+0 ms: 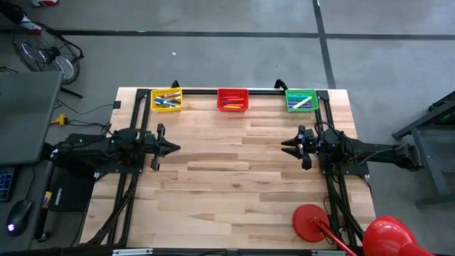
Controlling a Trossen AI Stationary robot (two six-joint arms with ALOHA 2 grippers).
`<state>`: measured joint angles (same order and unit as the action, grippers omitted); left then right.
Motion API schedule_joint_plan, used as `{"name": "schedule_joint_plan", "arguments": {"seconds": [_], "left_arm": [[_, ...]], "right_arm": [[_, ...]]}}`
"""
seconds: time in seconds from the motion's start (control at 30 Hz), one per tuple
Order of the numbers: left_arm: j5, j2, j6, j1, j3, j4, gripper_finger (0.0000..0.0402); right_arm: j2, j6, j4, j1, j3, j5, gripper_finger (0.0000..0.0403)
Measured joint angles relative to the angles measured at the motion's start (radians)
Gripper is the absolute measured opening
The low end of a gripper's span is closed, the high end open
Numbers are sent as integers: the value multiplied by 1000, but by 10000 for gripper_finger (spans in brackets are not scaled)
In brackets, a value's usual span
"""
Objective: Pick & Place Markers
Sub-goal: Return to Home Position
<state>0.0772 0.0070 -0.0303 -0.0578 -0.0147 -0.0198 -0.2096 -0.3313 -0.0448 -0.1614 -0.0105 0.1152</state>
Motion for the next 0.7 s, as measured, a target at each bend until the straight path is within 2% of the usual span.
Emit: {"name": "schedule_joint_plan", "arguments": {"seconds": [0.23, 0.7], "left_arm": [[-70, 4, 37, 0, 1, 15, 0], [-68, 16, 78, 0, 2, 10, 0]], "right_arm": [[0, 0, 1, 0, 0, 0, 126], [0, 0, 2, 0, 0, 0, 126]]}}
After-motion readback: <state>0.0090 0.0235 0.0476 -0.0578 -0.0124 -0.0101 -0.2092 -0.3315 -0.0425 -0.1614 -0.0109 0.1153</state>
